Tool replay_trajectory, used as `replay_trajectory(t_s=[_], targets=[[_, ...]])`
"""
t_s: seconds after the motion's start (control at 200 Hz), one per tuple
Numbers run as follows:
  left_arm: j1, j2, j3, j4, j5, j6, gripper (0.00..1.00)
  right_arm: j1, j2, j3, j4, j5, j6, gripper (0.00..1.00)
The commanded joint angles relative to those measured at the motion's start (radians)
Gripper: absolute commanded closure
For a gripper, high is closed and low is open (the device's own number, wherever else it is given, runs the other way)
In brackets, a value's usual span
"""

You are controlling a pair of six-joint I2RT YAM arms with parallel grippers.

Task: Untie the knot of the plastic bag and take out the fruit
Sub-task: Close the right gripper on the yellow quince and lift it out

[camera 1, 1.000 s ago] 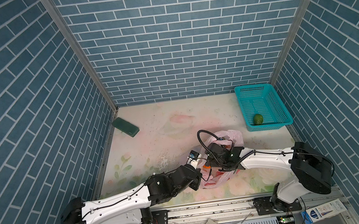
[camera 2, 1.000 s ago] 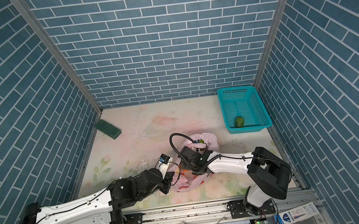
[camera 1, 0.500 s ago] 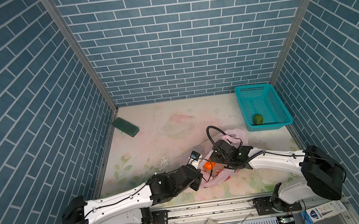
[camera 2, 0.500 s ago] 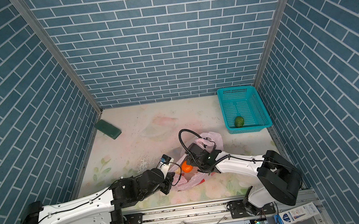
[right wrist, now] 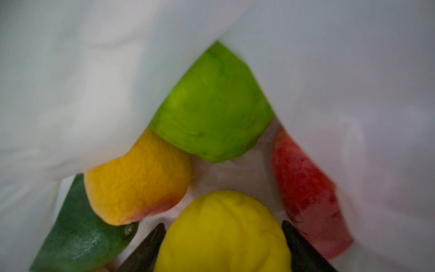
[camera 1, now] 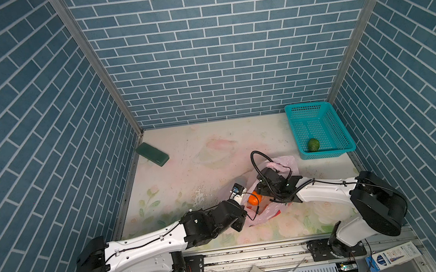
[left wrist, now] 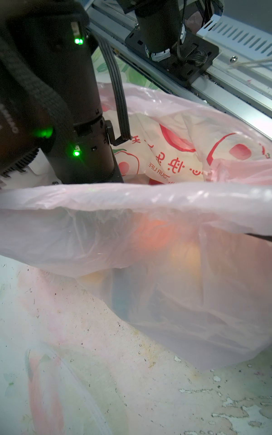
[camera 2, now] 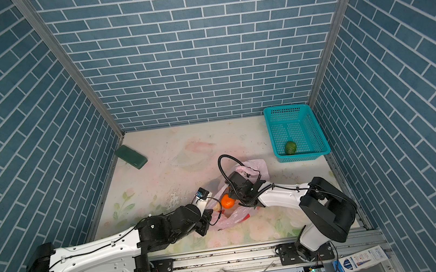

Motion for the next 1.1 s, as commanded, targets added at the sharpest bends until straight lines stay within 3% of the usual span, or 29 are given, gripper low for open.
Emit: replay_trajectory(t_s=[0.0, 0.095, 0.545, 0.77, 1.095], targets=[[-0.004, -0.012, 0.025, -0.012, -0.029, 0.005, 1.00, -0.003, -0.034, -0.018, 0.012, -0.004, 0.005, 0.38], [-0.005, -0.025, 0.022, -0.006, -0.048, 0.000, 1.00, 0.000, -0.071, -0.034, 0.020, -0.031, -0.002, 0.44], [-0.007, -0.084, 0.021, 0.071, -0.177, 0.058, 1.00, 0.181, -0.303, 0.024, -0.145, -0.020, -0.021, 0.47], [-0.007, -0.085, 0.010, 0.079, -0.161, 0.057, 1.00, 0.258, -0.379, 0.104, -0.287, 0.025, -0.015, 0.47], [-0.006, -0.116, -0.003, 0.035, -0.167, 0.046, 1.00, 0.291, -0.428, 0.279, -0.483, 0.070, -0.057, 0.47]])
